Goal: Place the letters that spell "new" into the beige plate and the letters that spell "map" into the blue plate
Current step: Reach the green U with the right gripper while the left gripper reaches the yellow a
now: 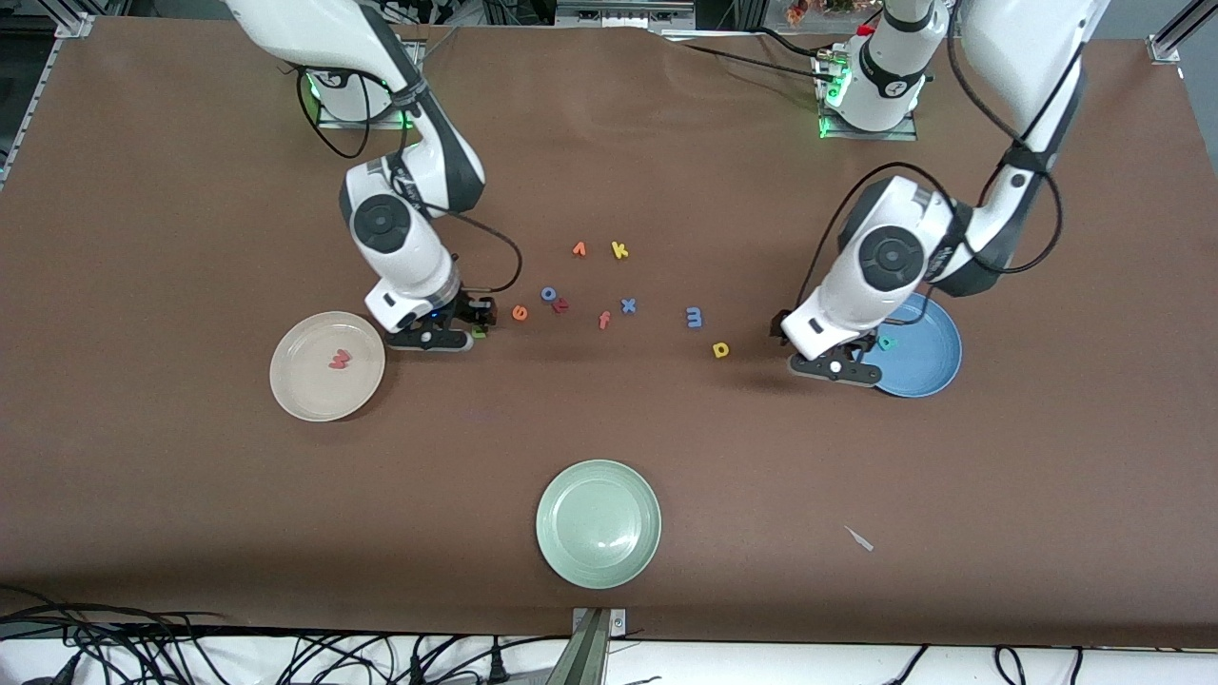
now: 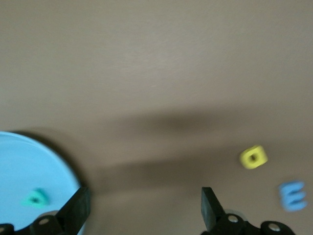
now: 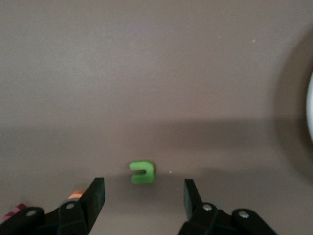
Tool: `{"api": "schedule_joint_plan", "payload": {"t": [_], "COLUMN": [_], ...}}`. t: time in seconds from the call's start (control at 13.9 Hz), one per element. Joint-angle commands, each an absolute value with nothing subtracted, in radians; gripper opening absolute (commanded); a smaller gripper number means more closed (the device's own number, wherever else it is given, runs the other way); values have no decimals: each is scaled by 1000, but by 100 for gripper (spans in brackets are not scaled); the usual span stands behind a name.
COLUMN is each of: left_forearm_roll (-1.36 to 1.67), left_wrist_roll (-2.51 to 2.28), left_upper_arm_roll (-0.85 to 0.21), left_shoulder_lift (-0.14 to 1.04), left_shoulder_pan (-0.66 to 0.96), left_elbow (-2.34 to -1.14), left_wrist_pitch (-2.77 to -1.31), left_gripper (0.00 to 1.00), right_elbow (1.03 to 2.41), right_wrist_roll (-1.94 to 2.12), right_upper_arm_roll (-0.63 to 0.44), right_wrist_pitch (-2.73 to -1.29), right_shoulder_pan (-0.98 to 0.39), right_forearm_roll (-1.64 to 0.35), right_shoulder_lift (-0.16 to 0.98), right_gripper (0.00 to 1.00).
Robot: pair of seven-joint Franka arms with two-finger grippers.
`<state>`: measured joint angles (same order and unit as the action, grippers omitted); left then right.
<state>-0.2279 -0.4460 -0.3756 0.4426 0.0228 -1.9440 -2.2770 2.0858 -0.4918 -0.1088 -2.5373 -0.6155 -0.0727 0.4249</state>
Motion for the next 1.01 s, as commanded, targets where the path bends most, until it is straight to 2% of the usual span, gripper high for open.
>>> {"api": "schedule_joint_plan", "payload": {"t": [0.0,0.43,0.51,0.65,0.79,0.94], "left_forearm_roll": [-236,-238,-236,-236,-239,-238], "left_wrist_roll": [-680,-1058,-1058,-1055,-1036,-971], "left_upper_arm_roll": [-374,-373,-373,-373,-373,-373], "left_shoulder_lift": [534,670,676,687,692,692], "left_shoulder_pan": [96,218,213,203,198,178], "left_elbow": [-1847,-1704,-1706,-1712,-1726,-1738], "left_wrist_pitch": [-2264,-2266,-2266,-2267,-2261,-2261], "left_gripper": [100,100,98,86,80,80], "right_elbow": [2068,2059,2060,2063,2066,2066], "right_wrist_roll": [-584,-592,-603,-607,-614,-614], "right_upper_arm_roll": [-115,-114,-114,-115,-114,-115], "right_wrist_pitch": [-2537,-2592,-2600,-2625,-2629,-2629], "right_shoulder_pan": [-629,-635,-637,-647,-650,-650], "right_forearm_roll": [12,23,25,25,25,26], "right_shoulder_lift": [452,500,509,526,528,526], "right_gripper": [74,71,69,65,53,31]}}
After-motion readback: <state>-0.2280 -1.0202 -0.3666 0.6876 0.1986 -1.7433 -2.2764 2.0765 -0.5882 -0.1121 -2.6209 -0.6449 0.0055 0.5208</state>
